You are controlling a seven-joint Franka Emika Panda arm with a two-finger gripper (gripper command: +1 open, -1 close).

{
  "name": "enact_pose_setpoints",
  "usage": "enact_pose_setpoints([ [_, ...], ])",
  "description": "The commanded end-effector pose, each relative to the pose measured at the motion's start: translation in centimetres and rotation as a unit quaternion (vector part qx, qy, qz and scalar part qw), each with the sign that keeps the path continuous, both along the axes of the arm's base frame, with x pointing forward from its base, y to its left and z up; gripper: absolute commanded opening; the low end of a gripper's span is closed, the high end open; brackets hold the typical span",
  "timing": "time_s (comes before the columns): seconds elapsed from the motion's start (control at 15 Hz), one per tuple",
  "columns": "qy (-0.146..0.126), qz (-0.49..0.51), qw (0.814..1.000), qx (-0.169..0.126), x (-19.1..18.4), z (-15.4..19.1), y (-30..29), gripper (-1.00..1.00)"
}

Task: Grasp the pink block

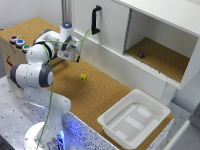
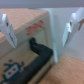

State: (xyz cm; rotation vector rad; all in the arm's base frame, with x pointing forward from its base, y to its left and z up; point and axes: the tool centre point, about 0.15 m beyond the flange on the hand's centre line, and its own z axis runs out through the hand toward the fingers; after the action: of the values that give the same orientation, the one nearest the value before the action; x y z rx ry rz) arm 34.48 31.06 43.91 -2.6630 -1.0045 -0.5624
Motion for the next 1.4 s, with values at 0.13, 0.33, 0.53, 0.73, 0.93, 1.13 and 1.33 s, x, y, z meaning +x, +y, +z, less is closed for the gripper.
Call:
enact_pose_setpoints([
  [0.13,0.024,0.226,0.972,-0.060,-0.2,5.1,8.5,1.00],
  [0.33,0.025,0.335,0.935,-0.110,-2.1,4.9,11.6,1.00],
  [0.53,0.019,0.422,0.895,-0.140,-4.2,4.6,13.9,1.00],
  [0.73,0.009,0.495,0.853,-0.164,-6.7,4.0,14.9,1.00],
  [0.93,-0.043,0.519,0.833,-0.186,-8.0,3.1,15.8,1.00],
  [1.13,-0.052,0.542,0.811,-0.213,-8.5,1.7,16.7,1.00],
  [1.33,-0.045,0.554,0.800,-0.227,-8.6,0.6,17.2,1.00],
])
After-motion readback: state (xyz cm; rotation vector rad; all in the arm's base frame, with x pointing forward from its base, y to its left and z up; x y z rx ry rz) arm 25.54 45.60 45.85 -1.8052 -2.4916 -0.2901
